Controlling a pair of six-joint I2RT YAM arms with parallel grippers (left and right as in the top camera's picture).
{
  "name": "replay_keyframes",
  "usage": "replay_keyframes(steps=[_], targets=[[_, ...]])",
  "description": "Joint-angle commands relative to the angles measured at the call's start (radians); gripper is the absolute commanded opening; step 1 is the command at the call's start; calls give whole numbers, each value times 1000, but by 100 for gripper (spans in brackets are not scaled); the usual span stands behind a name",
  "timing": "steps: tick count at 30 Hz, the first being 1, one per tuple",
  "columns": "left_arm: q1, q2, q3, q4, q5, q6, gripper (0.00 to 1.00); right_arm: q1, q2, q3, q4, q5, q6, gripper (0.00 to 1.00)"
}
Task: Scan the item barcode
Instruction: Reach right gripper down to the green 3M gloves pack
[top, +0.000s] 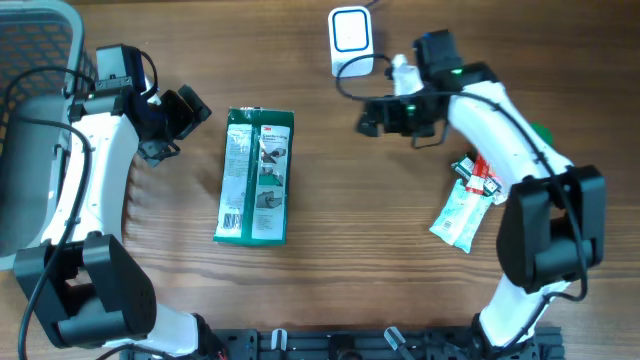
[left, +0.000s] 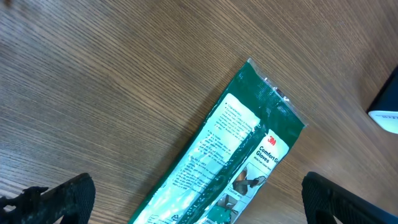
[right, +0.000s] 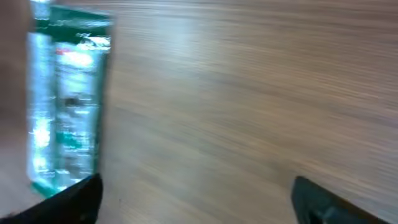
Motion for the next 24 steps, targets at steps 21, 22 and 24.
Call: replay_keyframes(steps=[21, 22, 24], targets=[[-34, 54, -77, 11, -123, 60, 4, 252, 19, 0, 77, 85, 312, 91], [-45, 66, -94, 14, -124, 60, 4, 252, 19, 0, 79, 85, 312, 91], [-78, 95, -141, 45, -123, 61, 4, 252, 20, 0, 79, 85, 312, 89]])
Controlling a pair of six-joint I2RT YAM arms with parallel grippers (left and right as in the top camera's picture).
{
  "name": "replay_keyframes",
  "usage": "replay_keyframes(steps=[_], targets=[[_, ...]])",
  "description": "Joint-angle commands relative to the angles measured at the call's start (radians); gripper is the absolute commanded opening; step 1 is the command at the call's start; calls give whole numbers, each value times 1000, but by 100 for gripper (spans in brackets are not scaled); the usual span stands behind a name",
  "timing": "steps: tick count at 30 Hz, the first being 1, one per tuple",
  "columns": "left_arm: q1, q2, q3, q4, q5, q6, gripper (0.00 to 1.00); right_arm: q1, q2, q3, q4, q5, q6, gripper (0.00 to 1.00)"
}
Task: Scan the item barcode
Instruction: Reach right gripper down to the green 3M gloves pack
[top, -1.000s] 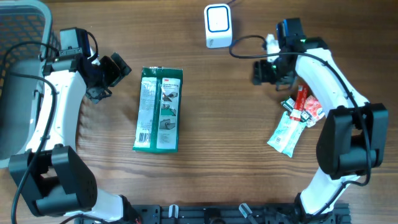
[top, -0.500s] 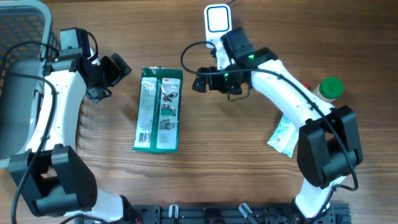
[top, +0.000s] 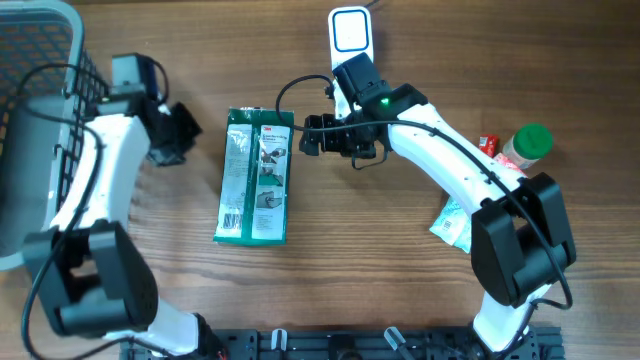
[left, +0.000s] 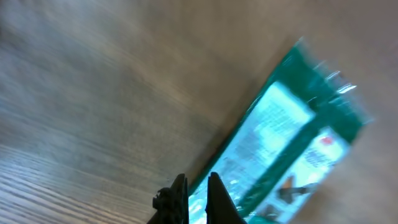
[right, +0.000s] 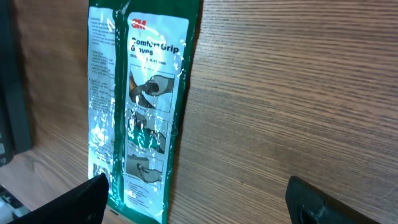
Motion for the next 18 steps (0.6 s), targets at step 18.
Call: replay_keyframes(steps=[18], targets=[[-177, 238, -103, 44, -133, -4, 4, 5, 48, -1, 11, 43, 8, 89]])
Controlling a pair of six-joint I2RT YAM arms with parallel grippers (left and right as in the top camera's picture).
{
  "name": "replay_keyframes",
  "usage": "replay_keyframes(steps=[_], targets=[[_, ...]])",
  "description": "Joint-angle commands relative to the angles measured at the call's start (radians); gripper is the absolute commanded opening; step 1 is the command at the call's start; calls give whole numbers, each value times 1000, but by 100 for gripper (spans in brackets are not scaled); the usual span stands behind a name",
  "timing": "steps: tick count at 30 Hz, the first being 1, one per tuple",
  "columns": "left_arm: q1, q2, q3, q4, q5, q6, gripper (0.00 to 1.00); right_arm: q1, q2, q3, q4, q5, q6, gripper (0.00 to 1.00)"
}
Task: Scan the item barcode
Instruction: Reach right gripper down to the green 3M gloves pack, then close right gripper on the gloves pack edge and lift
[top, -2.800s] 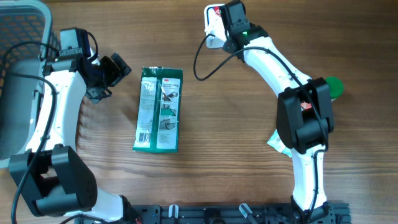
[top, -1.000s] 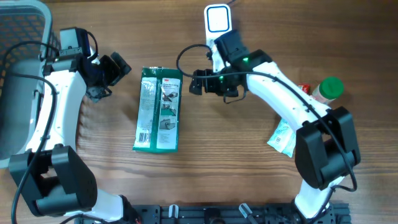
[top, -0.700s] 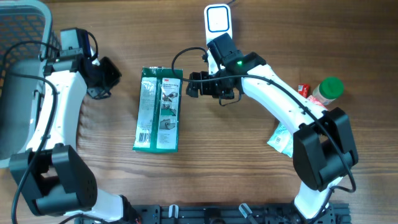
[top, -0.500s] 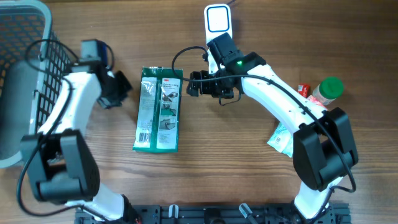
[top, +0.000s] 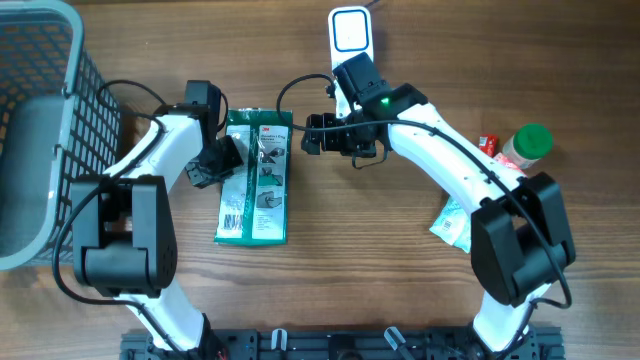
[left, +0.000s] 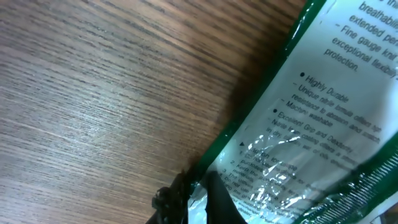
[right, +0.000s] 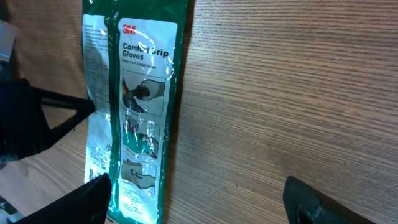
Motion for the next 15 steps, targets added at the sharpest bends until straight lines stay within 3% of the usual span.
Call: replay_keyframes(steps=[1, 15], targets=[[-6, 67, -11, -1, -26, -3, 4, 5, 49, -1, 9, 23, 10, 89], [-9, 78, -23, 5, -25, -3, 4, 114, 285, -1, 214, -214, 84, 81]])
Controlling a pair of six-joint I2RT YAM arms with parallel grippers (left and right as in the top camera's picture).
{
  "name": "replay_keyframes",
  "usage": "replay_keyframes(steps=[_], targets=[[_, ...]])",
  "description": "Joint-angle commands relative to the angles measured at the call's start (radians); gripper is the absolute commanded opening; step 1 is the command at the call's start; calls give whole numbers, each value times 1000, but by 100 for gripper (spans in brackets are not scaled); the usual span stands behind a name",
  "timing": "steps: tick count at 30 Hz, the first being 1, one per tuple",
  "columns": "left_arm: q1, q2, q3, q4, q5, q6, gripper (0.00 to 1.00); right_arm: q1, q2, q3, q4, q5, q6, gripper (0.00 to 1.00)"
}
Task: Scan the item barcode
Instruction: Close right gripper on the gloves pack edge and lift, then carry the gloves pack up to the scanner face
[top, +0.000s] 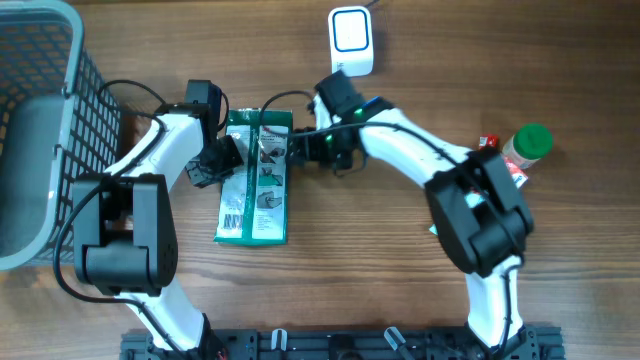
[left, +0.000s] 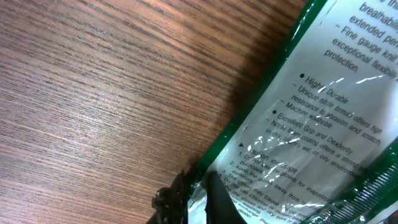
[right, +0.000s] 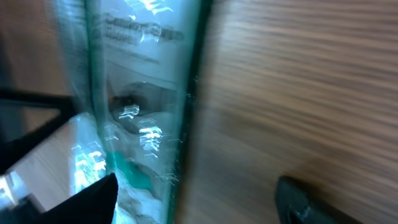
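A green 3M glove package (top: 255, 180) lies flat on the wooden table, printed side up. My left gripper (top: 222, 160) is at its left edge and is shut on that edge; the wrist view shows the film (left: 311, 124) pinched between the dark fingers of the left gripper (left: 199, 186). My right gripper (top: 300, 148) is at the package's upper right edge, open. In the blurred right wrist view the package (right: 137, 112) runs between the spread fingers of the right gripper (right: 196, 202). The white scanner (top: 351, 35) stands at the far edge.
A grey wire basket (top: 75, 60) fills the far left. A green-capped bottle (top: 528, 143) and a small red item (top: 489, 145) stand at the right, behind the right arm. Cables run from the scanner over the table.
My right gripper has moved left from beside the package to over its upper right edge, still open. The left gripper and the package have kept their places.
First both grippers were open, the left one left of the package, the right one near the scanner. Then the left was shut near the basket and the right hung open by the package's top right. After that the left was shut on the left edge; now the right reaches the package.
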Motion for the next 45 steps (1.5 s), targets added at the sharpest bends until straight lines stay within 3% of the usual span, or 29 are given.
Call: replay_keyframes(steps=[1, 7, 13, 18, 22, 24, 27, 31, 36, 38, 39, 40, 41, 42, 43, 44, 45], targets=[[-5, 69, -30, 12, -24, -3, 4, 70, 95, -2, 49, -90, 64, 81], [-5, 69, -30, 19, -24, -3, 4, 153, 201, -2, 255, -280, 187, 75], [-5, 69, -30, 19, -24, -3, 4, 153, 208, -2, 287, -282, 188, 56], [-5, 69, -30, 20, -24, -3, 4, 132, 208, -2, 294, -286, 148, 25], [-5, 69, -29, 20, -24, -2, 4, 117, 208, -2, 310, -290, 122, 23], [-4, 66, -27, 19, -24, -2, 4, 106, 205, -2, 315, -314, 116, 17], [12, 35, -10, 18, -19, -2, 4, 84, 180, -1, 312, -358, 38, 9], [63, -70, 5, 27, 18, 4, 4, 68, 87, -1, 230, -272, -119, 7], [127, -191, 5, 93, 21, 101, 4, 80, -104, -1, -6, 63, -449, 9], [138, -210, 5, 135, 21, 176, 4, 79, -163, -1, -43, 162, -515, 9], [139, -211, 5, 154, 21, 209, 7, 74, -196, -1, -58, 190, -521, 8], [139, -207, 3, 168, 21, 219, 17, 69, -222, -1, -65, 192, -522, 6], [139, -202, 3, 180, 23, 217, 31, 65, -254, -1, -61, 187, -531, 4], [139, -194, 3, 184, 36, 217, 58, 63, -298, 5, -58, 183, -593, 4], [139, -190, 3, 184, 37, 215, 62, 63, -315, 8, -58, 184, -639, 4], [139, -187, 3, 182, 36, 215, 100, 63, -341, 11, -56, 184, -700, 4], [139, -184, 3, 182, 36, 215, 100, 63, -370, 20, -58, 199, -756, 4]])
